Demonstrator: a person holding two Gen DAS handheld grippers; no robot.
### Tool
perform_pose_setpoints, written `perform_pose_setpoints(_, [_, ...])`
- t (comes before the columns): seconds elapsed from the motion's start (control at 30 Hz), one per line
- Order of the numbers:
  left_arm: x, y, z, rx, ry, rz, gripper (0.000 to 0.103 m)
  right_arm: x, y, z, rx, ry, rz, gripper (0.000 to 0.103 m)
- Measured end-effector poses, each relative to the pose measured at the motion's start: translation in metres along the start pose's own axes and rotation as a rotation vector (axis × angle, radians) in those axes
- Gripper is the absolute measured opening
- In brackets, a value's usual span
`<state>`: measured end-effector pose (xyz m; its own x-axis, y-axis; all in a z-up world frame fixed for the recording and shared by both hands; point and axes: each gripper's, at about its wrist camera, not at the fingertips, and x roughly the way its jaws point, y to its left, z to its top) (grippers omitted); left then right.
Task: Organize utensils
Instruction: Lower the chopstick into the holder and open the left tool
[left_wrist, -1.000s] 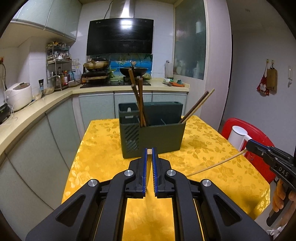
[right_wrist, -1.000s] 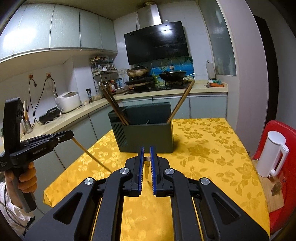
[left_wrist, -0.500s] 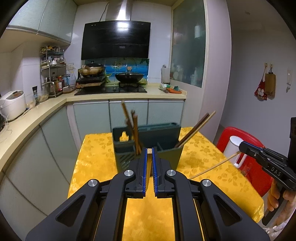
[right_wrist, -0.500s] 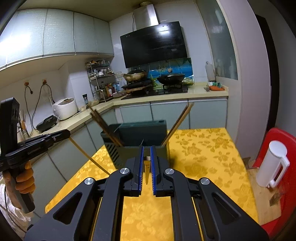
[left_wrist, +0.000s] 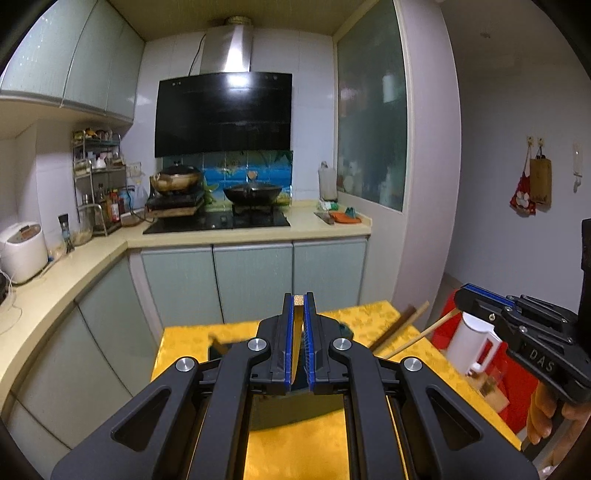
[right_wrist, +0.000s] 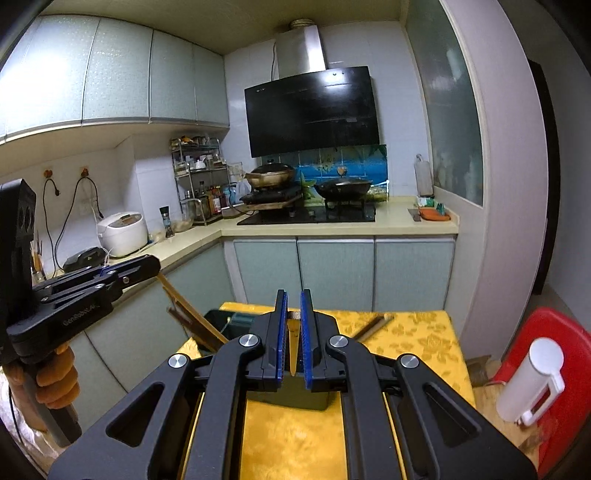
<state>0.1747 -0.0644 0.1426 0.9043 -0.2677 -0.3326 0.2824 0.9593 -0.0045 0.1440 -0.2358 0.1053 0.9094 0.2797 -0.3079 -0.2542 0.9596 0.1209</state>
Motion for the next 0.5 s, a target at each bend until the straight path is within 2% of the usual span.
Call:
perform_pose_setpoints(0.17, [0.028, 0.0, 0.008, -0.005, 0.018, 0.0, 0.005, 0.027, 0.0, 0.01, -0.024, 0.037, -0.005, 0.008])
perform_pose_setpoints(0.5, [0.083, 0.015, -0.009, -0.014, 0.13, 0.02, 0.005, 0.08, -0.002, 0.002, -0.032, 0.191, -0.007, 0.008])
